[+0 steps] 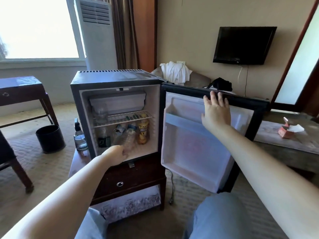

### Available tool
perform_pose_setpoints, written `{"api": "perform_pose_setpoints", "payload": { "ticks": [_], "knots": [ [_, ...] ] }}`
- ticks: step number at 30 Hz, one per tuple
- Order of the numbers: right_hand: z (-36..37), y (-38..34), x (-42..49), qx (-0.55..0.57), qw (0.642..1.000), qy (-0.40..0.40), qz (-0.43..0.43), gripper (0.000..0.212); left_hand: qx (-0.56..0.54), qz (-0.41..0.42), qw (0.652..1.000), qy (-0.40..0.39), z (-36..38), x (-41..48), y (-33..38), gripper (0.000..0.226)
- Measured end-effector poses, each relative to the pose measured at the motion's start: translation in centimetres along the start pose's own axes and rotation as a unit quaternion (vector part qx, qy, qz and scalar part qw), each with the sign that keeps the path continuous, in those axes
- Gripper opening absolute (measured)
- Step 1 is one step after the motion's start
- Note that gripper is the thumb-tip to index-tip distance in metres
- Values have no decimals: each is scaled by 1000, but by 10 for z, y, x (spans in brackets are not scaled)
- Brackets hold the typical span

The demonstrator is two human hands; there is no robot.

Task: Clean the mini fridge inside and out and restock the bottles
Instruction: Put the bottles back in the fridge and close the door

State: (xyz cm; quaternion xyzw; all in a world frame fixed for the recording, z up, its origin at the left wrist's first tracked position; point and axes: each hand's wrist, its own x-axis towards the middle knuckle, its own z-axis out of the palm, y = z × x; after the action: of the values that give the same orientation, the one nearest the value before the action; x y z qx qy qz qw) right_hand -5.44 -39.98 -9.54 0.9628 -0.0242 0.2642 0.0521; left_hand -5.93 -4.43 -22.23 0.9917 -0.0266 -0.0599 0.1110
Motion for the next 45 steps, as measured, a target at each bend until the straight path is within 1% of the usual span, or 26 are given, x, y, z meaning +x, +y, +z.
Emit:
{"api": "perform_pose_setpoints", "payload": {
  "ticks": [2, 4, 5, 6, 8, 9, 11, 14, 15, 17, 20, 24, 25, 27, 28, 32, 34, 37, 39, 41, 43, 45],
  "knots": [
    [10, -21, -2, 31, 995, 59, -70, 65, -8, -14, 1000, -11, 12, 8, -12, 37],
    [26, -54, -4, 84, 975, 115, -168, 52, -23, -30, 999, -20, 23, 15, -22, 39],
    [39, -74, -6, 115, 965, 113, -209, 46, -33, -41, 998, -27, 29, 19, -27, 41],
    [53, -94, -8, 143, 955, 95, -241, 40, -41, -49, 998, -30, 35, 23, -31, 44],
    [85, -132, -10, 185, 940, 40, -284, 32, -51, -68, 996, -32, 46, 33, -44, 49],
    [103, -150, -12, 198, 936, -6, -292, 31, -58, -79, 995, -32, 52, 38, -51, 50],
    [140, -182, -14, 204, 928, -116, -288, 37, -73, -109, 991, -33, 63, 51, -66, 53],
    [194, -225, -14, 204, 912, -255, -250, 42, -87, -143, 985, -42, 77, 71, -88, 59],
    [211, -239, -12, 206, 905, -287, -237, 44, -86, -148, 984, -48, 82, 79, -95, 61],
    [240, -266, -6, 210, 898, -319, -221, 47, -93, -147, 982, -66, 91, 98, -106, 63],
    [271, -300, 11, 216, 897, -333, -192, 44, -112, -145, 981, -61, 103, 122, -118, 60],
    [300, -326, 26, 227, 897, -345, -154, 45, -113, -143, 982, -47, 118, 143, -130, 52],
    [305, -329, 27, 229, 898, -346, -150, 45, -126, -140, 981, -36, 122, 147, -133, 44],
    [315, -336, 28, 231, 900, -341, -144, 43, -154, -140, 978, -7, 128, 156, -137, 17],
    [318, -339, 29, 232, 901, -338, -143, 44, -158, -144, 977, 2, 129, 158, -136, 12],
    [325, -348, 39, 234, 900, -342, -135, 47, -152, -141, 978, 31, 131, 163, -134, 19],
    [327, -351, 43, 234, 896, -350, -141, 50, -155, -137, 978, 36, 132, 163, -134, 19],
    [324, -353, 42, 221, 893, -363, -151, 52, -159, -134, 977, 38, 134, 164, -139, 27],
    [322, -350, 38, 217, 892, -365, -156, 53, -163, -133, 977, 39, 134, 163, -140, 31],
    [319, -342, 32, 216, 892, -364, -160, 54, -163, -129, 977, 34, 131, 163, -140, 30],
    [315, -332, 27, 217, 894, -358, -160, 52, -156, -127, 979, 28, 129, 163, -140, 28],
    [307, -322, 21, 221, 894, -356, -161, 47, -150, -127, 980, 13, 129, 163, -141, 32]
  ]
}}
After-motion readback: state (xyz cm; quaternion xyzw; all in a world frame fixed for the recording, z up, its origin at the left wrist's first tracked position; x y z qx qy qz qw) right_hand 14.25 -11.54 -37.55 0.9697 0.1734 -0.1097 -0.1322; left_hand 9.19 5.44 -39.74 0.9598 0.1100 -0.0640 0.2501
